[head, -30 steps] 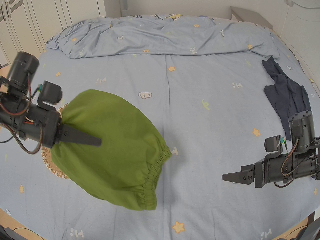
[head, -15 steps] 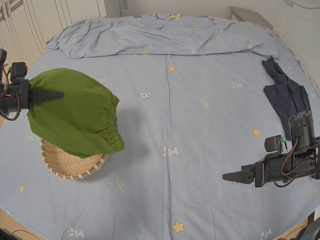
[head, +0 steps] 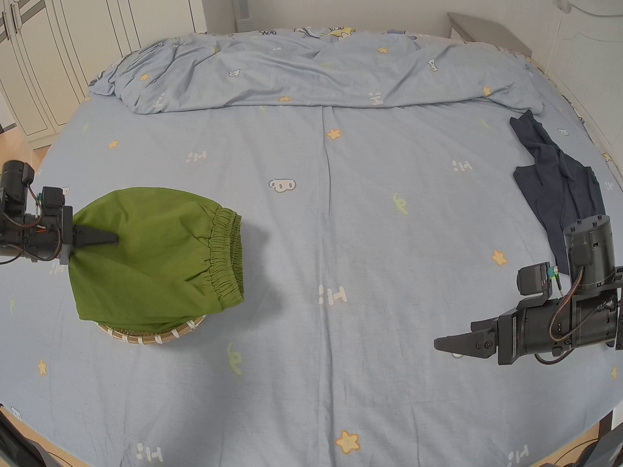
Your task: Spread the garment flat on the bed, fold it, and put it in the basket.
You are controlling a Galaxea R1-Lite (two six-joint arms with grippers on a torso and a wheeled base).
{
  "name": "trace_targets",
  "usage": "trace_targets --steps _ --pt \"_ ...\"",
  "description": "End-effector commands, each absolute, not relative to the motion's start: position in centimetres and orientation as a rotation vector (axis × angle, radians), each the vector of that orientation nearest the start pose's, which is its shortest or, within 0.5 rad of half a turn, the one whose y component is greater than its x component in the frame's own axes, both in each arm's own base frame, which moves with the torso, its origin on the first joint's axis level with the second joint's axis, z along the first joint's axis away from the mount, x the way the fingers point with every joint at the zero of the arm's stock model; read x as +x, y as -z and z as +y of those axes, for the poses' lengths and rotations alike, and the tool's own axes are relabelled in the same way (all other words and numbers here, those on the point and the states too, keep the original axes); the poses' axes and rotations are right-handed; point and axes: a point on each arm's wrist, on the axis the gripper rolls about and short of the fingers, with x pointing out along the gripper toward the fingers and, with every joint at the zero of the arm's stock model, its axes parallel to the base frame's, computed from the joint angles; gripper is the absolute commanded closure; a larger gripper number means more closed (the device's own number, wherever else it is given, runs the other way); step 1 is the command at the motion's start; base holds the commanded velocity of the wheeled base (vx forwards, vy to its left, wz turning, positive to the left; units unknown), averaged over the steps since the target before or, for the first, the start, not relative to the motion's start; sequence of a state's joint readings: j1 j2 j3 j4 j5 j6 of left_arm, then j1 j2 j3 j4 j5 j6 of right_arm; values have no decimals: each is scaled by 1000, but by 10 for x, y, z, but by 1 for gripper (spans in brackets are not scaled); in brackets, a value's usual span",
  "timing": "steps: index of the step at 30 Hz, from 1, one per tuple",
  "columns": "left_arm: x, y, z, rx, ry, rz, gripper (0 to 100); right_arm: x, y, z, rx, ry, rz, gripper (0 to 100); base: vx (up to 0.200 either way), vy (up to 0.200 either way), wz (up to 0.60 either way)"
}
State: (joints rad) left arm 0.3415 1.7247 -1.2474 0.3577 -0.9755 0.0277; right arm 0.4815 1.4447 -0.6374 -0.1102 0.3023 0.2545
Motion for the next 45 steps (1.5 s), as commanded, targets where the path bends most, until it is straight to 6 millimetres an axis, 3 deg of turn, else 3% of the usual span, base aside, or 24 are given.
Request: trace_targets --steps 1,7,17,31,32,36,40,42,44,45 --pt "300 -184 95 -551 524 755 100 187 -158 106 166 -661 804 0 0 0 0" --pt "325 -178 83 -483 309 855 100 187 -158 107 165 -662 806 0 0 0 0" --pt "350 -173 65 -413 200 892 100 188 -156 107 164 -660 813 0 0 0 0" --pt "349 -173 50 -310 75 915 100 187 -156 107 161 -661 809 0 0 0 0" --pt "349 -173 47 -288 47 915 0 187 -156 107 161 -661 809 0 0 0 0" --pt "350 -177 37 -225 -39 904 0 188 -157 106 163 -658 807 0 0 0 0" --pt "333 -203 33 -224 -41 830 0 188 -156 106 163 -656 810 0 0 0 0" --pt "333 -203 33 -224 -41 830 0 188 -156 106 163 -656 810 0 0 0 0" --pt "303 -235 29 -209 -45 717 0 188 -157 106 163 -657 807 0 0 0 0" --pt "296 -242 29 -205 -43 691 0 188 -157 106 164 -657 805 0 0 0 0"
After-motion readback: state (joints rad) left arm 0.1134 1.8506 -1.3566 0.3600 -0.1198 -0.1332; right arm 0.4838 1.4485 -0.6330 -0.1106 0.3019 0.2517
